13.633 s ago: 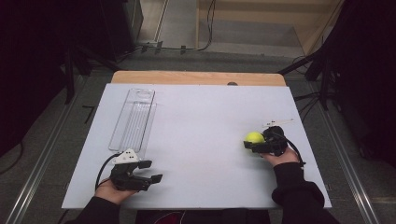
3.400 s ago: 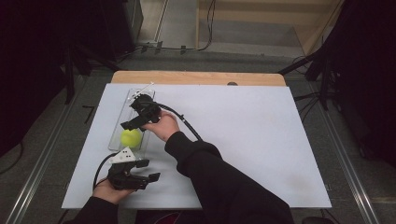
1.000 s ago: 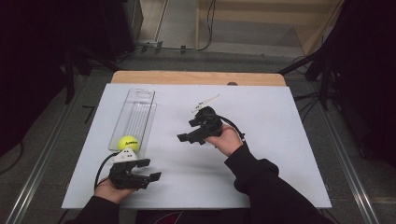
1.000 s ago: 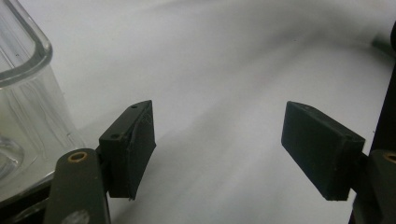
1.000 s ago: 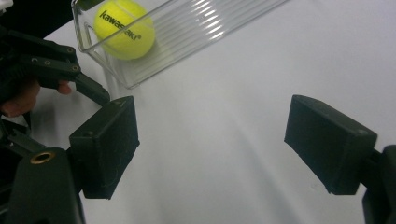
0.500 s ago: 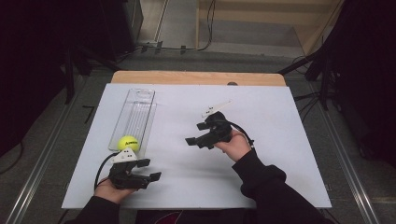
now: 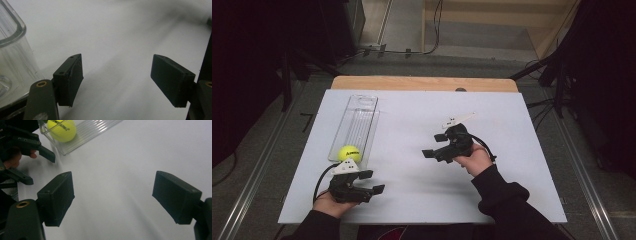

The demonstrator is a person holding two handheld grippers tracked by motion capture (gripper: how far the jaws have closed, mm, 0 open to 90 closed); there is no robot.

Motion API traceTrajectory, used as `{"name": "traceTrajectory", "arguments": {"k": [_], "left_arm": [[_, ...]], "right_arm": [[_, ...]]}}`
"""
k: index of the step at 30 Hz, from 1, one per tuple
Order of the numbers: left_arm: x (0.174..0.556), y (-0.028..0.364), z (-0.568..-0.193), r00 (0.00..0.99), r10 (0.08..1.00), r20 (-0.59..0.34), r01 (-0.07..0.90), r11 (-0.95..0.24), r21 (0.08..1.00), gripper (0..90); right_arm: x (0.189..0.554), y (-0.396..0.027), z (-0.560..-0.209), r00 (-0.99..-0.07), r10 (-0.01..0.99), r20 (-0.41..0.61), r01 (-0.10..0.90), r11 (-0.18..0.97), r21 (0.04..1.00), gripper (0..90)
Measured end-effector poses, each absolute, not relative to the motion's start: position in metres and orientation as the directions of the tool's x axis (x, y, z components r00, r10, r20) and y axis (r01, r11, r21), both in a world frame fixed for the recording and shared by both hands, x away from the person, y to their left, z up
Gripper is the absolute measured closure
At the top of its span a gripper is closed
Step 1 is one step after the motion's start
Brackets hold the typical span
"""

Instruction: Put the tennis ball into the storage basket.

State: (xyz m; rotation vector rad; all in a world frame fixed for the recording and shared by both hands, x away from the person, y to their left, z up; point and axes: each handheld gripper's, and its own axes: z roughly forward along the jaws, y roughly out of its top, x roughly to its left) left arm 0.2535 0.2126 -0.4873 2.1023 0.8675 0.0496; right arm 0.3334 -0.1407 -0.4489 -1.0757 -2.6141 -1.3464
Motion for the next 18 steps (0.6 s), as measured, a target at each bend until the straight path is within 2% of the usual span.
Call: {"name": "traceTrajectory", "arguments": {"k": [18], "left_arm": [[0.253,0.213,-0.486,0.758,0.599,-0.259,0.564,-0.402,0.722,26.3]], "right_arm": [[0.315,-0.174,-0.454,-0.725,0.618,0.304,0.601,0.353,0.717,15.6]]}}
